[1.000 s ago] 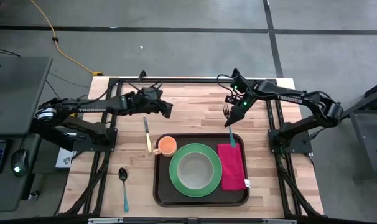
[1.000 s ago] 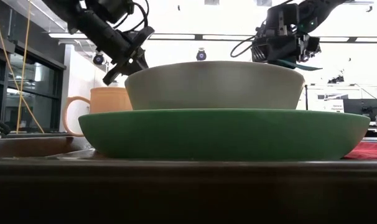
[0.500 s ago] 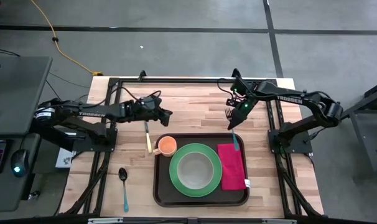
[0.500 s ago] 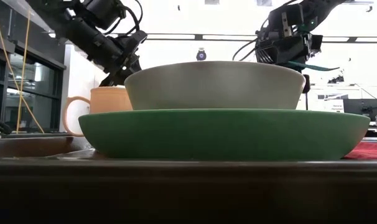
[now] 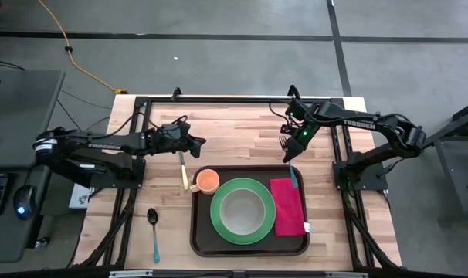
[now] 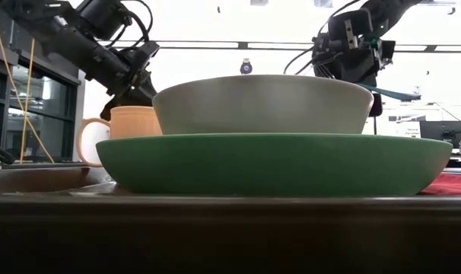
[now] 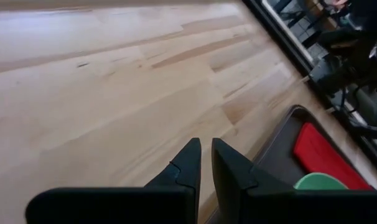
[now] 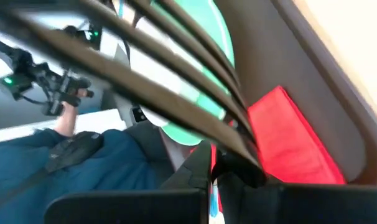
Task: Set up tray
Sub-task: Put the blue fork on top of the red napkin on the black tray
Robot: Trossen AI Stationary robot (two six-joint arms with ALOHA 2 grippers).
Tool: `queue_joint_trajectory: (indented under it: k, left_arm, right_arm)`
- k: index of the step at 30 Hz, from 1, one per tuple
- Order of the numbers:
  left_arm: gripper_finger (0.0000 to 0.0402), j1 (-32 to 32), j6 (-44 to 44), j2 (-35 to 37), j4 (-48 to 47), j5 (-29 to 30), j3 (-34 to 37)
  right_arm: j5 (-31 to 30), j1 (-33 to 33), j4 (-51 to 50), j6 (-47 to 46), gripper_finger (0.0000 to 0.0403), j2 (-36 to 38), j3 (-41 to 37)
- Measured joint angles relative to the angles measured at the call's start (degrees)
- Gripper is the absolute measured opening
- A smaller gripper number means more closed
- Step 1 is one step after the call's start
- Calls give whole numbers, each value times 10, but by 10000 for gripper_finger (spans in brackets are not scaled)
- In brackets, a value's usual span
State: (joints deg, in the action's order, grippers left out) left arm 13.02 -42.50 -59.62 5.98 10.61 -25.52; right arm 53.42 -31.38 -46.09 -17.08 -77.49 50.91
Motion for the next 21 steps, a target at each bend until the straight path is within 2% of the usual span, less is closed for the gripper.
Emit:
queue_joint_trajectory:
  k: [21]
  left_arm:
    - [67,0,3,7,-19,-3,2]
  right_arm:
    - [46,11,59,-72,0,0,-103]
